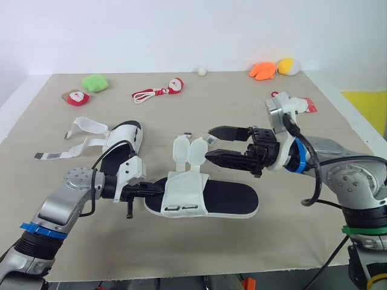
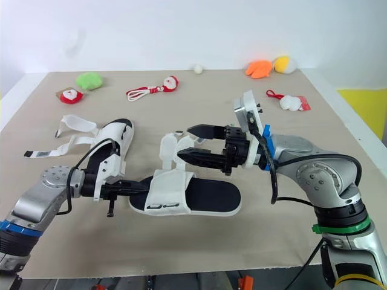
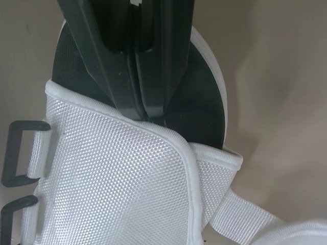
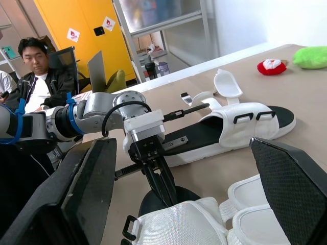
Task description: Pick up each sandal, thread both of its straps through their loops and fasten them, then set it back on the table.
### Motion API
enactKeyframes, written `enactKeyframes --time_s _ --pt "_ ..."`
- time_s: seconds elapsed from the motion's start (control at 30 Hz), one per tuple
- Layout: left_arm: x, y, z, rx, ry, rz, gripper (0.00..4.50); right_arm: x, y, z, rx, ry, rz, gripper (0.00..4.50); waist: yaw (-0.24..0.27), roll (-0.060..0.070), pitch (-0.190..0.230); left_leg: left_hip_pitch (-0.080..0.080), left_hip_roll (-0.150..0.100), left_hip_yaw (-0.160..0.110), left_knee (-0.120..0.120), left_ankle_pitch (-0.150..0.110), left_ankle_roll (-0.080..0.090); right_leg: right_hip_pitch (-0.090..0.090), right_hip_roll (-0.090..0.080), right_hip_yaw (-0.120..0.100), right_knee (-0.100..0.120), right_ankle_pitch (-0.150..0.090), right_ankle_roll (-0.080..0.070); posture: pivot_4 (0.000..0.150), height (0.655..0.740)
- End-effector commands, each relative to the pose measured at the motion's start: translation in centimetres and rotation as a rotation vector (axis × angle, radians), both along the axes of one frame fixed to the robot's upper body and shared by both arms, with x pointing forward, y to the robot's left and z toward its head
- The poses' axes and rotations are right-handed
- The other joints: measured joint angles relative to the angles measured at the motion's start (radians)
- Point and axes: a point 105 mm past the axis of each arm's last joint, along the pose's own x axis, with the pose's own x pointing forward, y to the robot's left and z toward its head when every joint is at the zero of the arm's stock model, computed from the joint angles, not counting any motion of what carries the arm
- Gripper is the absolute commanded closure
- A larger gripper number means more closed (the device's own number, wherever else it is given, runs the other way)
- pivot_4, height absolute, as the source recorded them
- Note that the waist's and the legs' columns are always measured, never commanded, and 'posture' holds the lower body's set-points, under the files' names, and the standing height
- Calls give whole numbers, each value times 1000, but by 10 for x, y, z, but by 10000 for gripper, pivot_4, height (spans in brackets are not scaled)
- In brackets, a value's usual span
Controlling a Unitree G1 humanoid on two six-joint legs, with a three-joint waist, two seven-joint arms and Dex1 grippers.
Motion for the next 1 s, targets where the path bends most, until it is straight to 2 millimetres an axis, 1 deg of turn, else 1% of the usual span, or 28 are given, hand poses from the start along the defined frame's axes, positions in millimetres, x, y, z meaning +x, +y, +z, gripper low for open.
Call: enactKeyframes --time_s 0.03,0.2,0.4,0.53,0.67,0.73,0.8,0.83,0.9,0.97,1.0 --pt "-3 -7 -10 25 7 -15 44049 -4 0 18 24 -82 -6 0 0 0 0 0 0 0 0 0 0 0 0 0 0 0 0 1500 7400" --pt "-5 -8 -33 95 17 -6 44049 -3 2 20 31 -89 -12 0 6 1 -2 0 -1 0 0 0 0 1 -1 0 0 0 0 1500 7400" --pt "-14 -16 -47 104 47 -14 44049 -4 1 18 11 -87 -21 0 24 3 -5 2 -1 0 0 0 1 3 -1 0 0 0 1 1500 7400" --pt "-14 -17 -52 103 59 -6 44049 1 -6 12 -15 -47 -53 0 25 6 -7 3 -2 0 0 0 1 4 -2 0 0 0 1 1500 7400" --pt "-14 -17 -52 97 59 2 44049 18 -21 5 -41 75 -141 0 26 6 -8 3 -2 0 1 0 1 5 -2 -1 -1 0 1 1500 7400" --pt "-13 -16 -52 95 54 5 44049 24 -25 6 -29 125 -171 0 26 6 -8 4 -2 0 1 0 1 5 -2 0 -1 0 1 1500 7400" --pt "-13 -17 -50 89 55 5 44049 35 -29 4 -31 236 -213 0 25 7 -9 4 -2 0 1 1 1 5 -2 0 -1 0 1 1500 7400" --pt "-13 -16 -50 89 56 5 44049 45 -33 0 -24 336 -252 0 24 8 -9 4 -2 0 1 1 1 5 -2 1 -1 1 1 1500 7400" --pt "-12 -16 -50 89 56 6 44049 61 -38 -14 -46 535 -314 0 23 8 -9 4 -3 1 1 2 3 5 -2 2 -1 2 1 1500 7400" --pt "-12 -16 -49 89 54 6 44049 70 -38 -15 -16 605 -337 0 25 7 -10 4 -3 0 1 3 5 5 -2 1 -1 3 1 1500 7400" --pt "-12 -16 -49 90 54 7 44049 71 -35 -16 0 651 -318 0 25 7 -10 4 -3 0 1 3 5 5 -2 1 -1 2 0 1500 7400"
